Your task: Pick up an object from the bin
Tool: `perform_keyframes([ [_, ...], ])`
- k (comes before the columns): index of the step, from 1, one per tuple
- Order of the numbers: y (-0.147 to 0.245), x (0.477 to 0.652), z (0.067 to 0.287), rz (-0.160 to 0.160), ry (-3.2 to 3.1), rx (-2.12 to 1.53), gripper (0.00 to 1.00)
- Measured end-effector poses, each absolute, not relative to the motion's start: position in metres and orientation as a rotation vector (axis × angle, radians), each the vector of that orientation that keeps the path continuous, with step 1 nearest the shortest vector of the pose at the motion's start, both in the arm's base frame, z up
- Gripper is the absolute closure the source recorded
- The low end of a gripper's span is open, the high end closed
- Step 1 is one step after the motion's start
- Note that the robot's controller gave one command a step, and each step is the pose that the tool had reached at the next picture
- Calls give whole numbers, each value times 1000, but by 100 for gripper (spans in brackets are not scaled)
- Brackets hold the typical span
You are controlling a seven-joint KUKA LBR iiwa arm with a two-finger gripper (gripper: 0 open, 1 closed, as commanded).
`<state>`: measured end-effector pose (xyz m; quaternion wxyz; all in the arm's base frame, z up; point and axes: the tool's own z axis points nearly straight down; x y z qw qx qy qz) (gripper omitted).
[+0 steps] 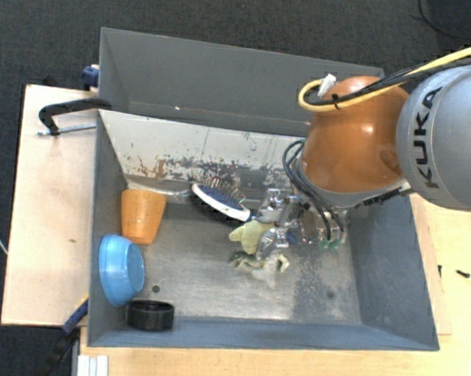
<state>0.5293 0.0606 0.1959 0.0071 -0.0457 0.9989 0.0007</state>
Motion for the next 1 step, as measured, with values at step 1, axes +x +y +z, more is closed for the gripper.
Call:
perform_keyframes([
  [1, 179, 531, 240, 11, 3131, 133, 100],
])
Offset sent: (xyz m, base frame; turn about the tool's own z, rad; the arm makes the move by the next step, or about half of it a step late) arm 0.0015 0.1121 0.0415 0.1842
